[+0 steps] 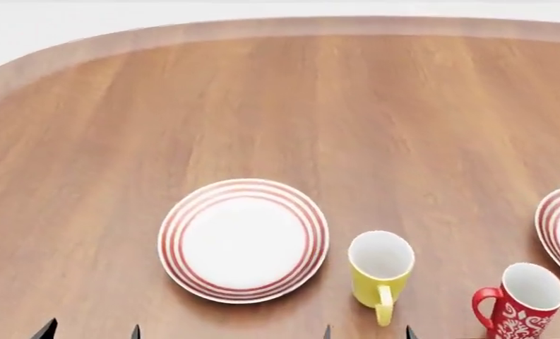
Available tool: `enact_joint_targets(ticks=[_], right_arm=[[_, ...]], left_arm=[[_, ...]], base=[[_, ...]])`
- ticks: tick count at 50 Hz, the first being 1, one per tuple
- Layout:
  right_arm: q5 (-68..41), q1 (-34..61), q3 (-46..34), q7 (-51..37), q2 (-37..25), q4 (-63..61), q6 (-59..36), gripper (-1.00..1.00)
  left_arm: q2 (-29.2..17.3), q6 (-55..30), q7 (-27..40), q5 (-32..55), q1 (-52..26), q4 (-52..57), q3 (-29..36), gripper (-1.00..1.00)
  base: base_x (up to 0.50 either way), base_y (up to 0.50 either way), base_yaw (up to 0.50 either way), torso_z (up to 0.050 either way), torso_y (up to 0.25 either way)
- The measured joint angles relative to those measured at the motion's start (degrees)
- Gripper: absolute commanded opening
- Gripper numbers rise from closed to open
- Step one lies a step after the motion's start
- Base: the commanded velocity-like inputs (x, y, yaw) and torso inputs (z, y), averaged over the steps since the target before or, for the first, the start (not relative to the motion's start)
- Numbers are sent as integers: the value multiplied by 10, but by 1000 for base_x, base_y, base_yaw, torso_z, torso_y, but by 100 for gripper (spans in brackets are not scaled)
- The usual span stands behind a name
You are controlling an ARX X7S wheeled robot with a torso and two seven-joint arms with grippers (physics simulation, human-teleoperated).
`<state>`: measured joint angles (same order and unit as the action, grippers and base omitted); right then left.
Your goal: Put the red mug on the left plate.
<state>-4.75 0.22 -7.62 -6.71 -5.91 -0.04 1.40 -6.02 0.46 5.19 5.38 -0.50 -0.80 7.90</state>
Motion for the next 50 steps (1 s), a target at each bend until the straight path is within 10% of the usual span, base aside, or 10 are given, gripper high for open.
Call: enact_joint_targets(ticks=[50], right_arm=[[-29,-2,-19,-53,-19,-65,-81,100]], left_arm=[[-22,2,22,22,-1,1,29,100]], base=[[178,-61,0,0,0]])
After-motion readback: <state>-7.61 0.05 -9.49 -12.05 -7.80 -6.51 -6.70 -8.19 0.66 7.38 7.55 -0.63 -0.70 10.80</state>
